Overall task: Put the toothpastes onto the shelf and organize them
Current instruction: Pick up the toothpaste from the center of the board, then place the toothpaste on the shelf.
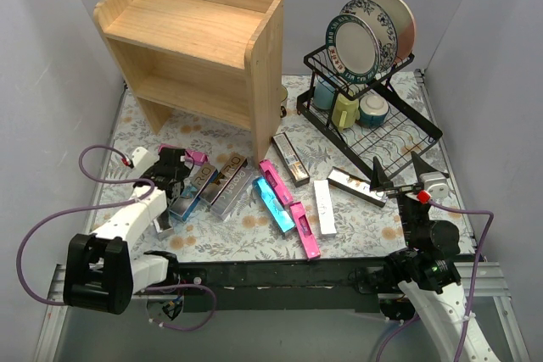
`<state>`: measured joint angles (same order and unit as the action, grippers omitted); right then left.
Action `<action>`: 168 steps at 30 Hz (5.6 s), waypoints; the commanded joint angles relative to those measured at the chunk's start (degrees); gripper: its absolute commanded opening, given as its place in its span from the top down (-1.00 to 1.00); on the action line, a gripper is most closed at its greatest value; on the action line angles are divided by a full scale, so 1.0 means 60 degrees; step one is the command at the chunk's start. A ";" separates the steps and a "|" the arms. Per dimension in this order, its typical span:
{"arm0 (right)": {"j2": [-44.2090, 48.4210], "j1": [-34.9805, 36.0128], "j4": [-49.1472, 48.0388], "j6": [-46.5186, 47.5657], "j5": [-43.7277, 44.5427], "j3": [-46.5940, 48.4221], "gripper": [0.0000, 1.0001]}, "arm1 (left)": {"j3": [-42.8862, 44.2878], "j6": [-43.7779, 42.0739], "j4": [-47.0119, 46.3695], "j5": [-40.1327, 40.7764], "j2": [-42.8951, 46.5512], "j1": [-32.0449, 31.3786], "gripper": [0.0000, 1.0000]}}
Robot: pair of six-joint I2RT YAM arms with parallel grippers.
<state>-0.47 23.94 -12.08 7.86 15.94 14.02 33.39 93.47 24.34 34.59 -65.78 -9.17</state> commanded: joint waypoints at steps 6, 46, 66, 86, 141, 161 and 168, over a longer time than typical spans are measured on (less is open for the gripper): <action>0.0620 0.0052 -0.0390 0.0067 0.0243 -0.0081 -0.97 | 0.0485 0.0300 0.0542 -0.0097 -0.1239 0.0049 -0.54; 0.0840 0.0169 -0.0434 0.0155 0.0389 -0.0169 -0.97 | 0.1304 -0.1543 0.0895 -0.0213 0.0795 0.0034 0.40; 0.0840 0.0184 -0.0419 0.0155 0.0331 -0.0140 -0.97 | 0.4557 -0.8735 -0.1272 -0.4167 0.0798 0.0063 0.41; 0.0650 0.0213 -0.0375 0.0126 0.0316 -0.0125 -0.97 | 0.5377 -0.9749 -0.3602 -0.6995 -0.1867 0.2641 0.17; 0.0855 0.0228 -0.0228 0.0170 0.0507 -0.0081 -0.97 | 0.2874 0.2058 -0.5711 -0.7508 -0.1473 0.4018 -0.48; 0.0738 0.0214 -0.0228 0.0170 0.0448 -0.0066 -0.97 | 0.3371 0.2469 -0.6239 -0.9104 -0.2293 0.5467 0.49; 0.0708 0.0228 -0.0199 0.0185 0.0463 -0.0052 -0.97 | 0.4527 0.1781 -0.5829 -1.0114 -0.3316 0.6112 0.49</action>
<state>-0.47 24.91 -11.94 8.19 18.06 13.21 55.40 107.31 -13.04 -22.00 -82.61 25.28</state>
